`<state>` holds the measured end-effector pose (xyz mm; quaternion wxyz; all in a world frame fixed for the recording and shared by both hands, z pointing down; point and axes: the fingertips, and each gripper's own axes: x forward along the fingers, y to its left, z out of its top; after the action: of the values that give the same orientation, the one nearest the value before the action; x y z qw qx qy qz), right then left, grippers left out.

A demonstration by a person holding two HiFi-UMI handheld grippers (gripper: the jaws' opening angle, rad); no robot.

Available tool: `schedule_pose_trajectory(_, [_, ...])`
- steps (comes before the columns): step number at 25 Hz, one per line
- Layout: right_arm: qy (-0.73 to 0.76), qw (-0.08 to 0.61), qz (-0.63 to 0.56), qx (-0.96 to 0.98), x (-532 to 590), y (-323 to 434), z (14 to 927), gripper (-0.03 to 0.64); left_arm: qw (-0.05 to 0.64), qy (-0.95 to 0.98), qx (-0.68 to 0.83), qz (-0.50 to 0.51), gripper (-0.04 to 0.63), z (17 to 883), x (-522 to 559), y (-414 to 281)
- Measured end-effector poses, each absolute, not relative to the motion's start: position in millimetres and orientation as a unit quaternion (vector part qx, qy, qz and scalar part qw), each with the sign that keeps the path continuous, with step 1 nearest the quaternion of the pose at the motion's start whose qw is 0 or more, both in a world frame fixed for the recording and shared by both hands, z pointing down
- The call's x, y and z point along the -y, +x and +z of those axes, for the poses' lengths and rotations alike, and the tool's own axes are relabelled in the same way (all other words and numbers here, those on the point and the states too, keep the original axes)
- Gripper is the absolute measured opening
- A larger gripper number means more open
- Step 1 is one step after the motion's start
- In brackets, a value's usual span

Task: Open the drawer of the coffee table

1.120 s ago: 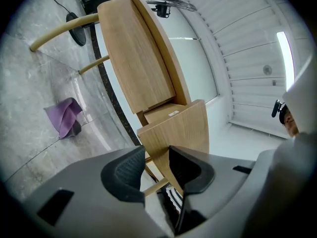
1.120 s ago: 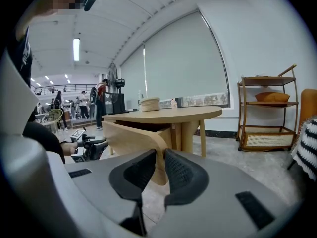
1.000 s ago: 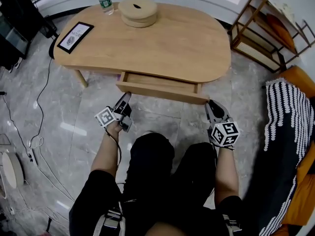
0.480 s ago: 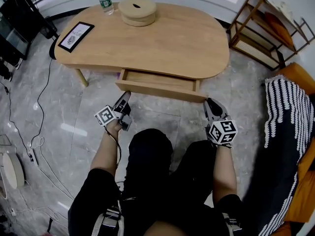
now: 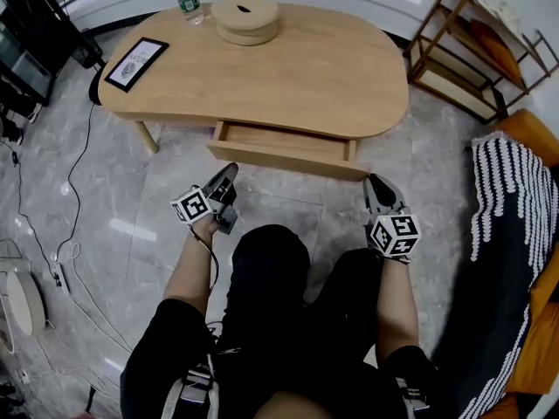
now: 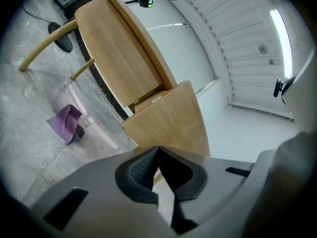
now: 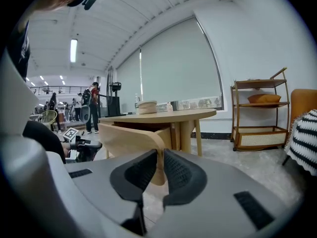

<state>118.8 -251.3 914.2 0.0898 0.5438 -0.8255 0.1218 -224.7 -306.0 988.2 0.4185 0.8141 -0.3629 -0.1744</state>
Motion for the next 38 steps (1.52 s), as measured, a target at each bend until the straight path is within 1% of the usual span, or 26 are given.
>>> schedule_pose_trajectory(2, [0.553, 0.083, 0.119, 0.82, 250.4, 123.0, 910.8, 0.052, 0.396, 0.821, 0.386, -0.139, 0.02, 993.6, 297.6, -232.0])
schedule_pose_trajectory(4, [0.566, 0.062, 0.117, 0.814, 249.7, 130.4, 902.0, 0.017, 0.356, 0.83, 0.416, -0.105, 0.02, 985.7, 290.3, -241.3])
schedule_pose_trajectory(8, [0.583, 0.017, 0.111, 0.805, 249.7, 138.5, 876.2, 0.017, 0.258, 0.837, 0.482, -0.025, 0.019, 954.9, 281.2, -269.3])
schedule_pose_trajectory(12, [0.592, -0.001, 0.095, 0.8, 251.7, 131.5, 846.2, 0.016, 0.159, 0.823, 0.543, 0.051, 0.018, 904.1, 282.2, -294.0])
schedule_pose_trajectory(18, [0.632, 0.013, 0.067, 0.772, 271.9, 123.3, 805.7, 0.015, 0.069, 0.808, 0.58, 0.072, 0.018, 813.1, 303.5, -294.9])
schedule_pose_trajectory(21, [0.647, 0.002, 0.045, 0.761, 281.4, 119.1, 780.1, 0.015, 0.031, 0.804, 0.588, 0.084, 0.018, 777.5, 314.3, -284.0])
schedule_pose_trajectory(27, [0.656, -0.024, 0.027, 0.754, 318.6, 108.3, 741.3, 0.015, 0.021, 0.807, 0.586, 0.074, 0.018, 741.8, 349.3, -262.5])
schedule_pose_trajectory(31, [0.658, -0.021, 0.021, 0.752, 357.7, 103.3, 720.5, 0.015, 0.019, 0.818, 0.569, 0.08, 0.018, 718.4, 388.5, -247.5])
schedule_pose_trajectory(33, [0.662, -0.017, 0.027, 0.749, 378.5, 99.6, 701.9, 0.015, 0.031, 0.822, 0.563, 0.081, 0.018, 698.5, 413.7, -244.6])
schedule_pose_trajectory(36, [0.666, 0.0, 0.034, 0.745, 404.9, 92.9, 650.2, 0.015, 0.057, 0.83, 0.547, 0.089, 0.018, 651.2, 445.1, -235.2])
schedule_pose_trajectory(38, [0.663, 0.014, 0.032, 0.748, 414.0, 88.6, 600.5, 0.015, 0.063, 0.843, 0.524, 0.098, 0.018, 604.1, 453.5, -219.5])
